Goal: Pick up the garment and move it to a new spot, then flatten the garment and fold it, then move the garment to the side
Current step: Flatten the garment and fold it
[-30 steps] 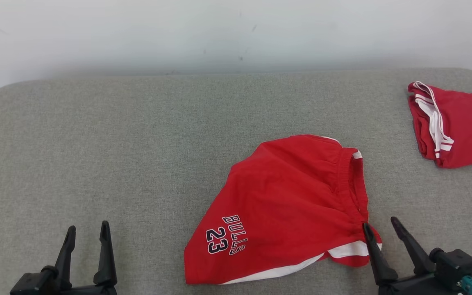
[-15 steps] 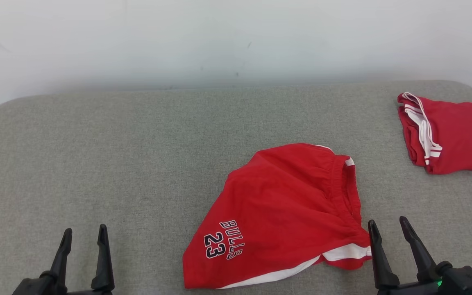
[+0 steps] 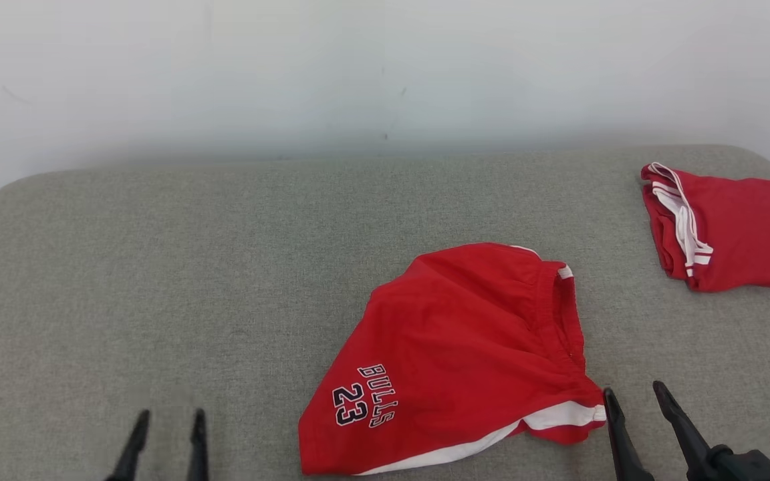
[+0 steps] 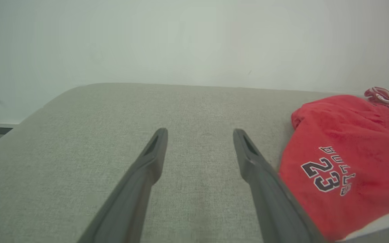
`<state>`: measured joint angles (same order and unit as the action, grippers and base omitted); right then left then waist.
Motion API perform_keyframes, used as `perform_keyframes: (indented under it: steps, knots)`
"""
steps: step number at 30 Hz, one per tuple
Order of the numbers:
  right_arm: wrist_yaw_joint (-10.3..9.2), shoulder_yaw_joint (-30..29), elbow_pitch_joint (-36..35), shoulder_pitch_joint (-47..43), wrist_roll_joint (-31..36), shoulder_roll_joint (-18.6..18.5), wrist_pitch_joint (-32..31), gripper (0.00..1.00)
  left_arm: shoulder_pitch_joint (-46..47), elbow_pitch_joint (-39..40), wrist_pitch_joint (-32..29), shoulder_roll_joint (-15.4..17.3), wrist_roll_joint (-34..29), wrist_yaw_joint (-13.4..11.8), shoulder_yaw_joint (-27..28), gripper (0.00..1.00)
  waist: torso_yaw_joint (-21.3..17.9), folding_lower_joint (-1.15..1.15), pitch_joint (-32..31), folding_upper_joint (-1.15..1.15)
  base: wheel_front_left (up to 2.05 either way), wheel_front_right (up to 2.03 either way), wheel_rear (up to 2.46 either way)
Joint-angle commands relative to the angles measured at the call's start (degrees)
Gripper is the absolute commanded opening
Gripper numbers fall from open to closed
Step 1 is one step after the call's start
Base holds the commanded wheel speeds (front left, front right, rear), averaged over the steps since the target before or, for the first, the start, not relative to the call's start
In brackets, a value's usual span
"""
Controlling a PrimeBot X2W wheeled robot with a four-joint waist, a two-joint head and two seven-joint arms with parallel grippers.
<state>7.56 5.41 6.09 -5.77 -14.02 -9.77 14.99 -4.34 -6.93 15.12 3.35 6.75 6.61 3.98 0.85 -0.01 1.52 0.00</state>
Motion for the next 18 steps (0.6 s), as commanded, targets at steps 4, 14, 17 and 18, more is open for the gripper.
perform_keyframes:
  steps: [4, 14, 17, 18]
  knots:
    - [-0.18, 1.2, 4.5, 1.5, -1.8, -3.3, 0.2, 1.00, -2.1, -2.8, 0.0, 2.1, -1.6, 0.7, -6.5, 1.00, 0.3, 0.01, 0.8, 0.00, 0.00, 0.00, 0.00]
    - [-0.18, 8.2, 12.6, 6.2, -6.7, -8.5, -1.1, 1.00, 2.1, -12.3, 0.0, 4.7, 2.3, 0.8, -20.8, 1.00, 0.5, 0.01, 3.8, 0.00, 0.00, 0.00, 0.00]
    - [-0.18, 10.9, 14.3, 7.9, -8.3, -9.3, -1.1, 1.00, 4.3, -14.5, 0.0, 4.7, 3.5, 0.8, -22.7, 1.00, 0.3, 0.01, 4.7, 0.00, 0.00, 0.00, 0.00]
    - [-0.18, 11.8, 14.8, 8.5, -8.9, -9.5, -1.0, 1.00, 4.9, -15.2, 0.0, 4.7, 3.7, 0.8, -23.3, 1.00, 0.3, 0.01, 5.0, 0.00, 0.00, 0.00, 0.00]
